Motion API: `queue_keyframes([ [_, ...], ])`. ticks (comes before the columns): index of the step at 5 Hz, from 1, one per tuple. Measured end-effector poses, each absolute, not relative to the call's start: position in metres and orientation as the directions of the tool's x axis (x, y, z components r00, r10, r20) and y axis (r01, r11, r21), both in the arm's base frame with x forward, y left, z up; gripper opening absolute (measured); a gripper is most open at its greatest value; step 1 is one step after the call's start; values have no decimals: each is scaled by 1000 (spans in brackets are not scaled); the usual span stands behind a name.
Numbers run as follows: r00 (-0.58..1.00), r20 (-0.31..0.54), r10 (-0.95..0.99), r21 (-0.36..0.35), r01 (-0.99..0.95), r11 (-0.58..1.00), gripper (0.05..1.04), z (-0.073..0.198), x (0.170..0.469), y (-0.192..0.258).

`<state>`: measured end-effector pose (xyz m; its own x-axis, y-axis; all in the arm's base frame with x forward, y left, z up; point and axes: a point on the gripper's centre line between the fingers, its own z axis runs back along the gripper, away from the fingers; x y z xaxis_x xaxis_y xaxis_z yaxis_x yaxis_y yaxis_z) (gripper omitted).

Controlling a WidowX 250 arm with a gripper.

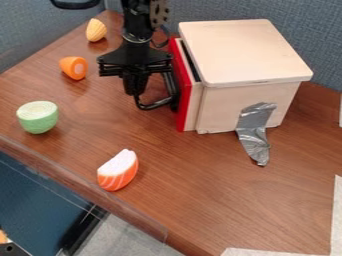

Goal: Opened the drawer

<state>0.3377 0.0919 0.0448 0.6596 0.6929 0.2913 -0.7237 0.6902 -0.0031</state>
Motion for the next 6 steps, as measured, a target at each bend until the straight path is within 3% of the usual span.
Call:
queue_keyframes([
  [6,622,282,730,38,-768,640,98,46,307,130],
])
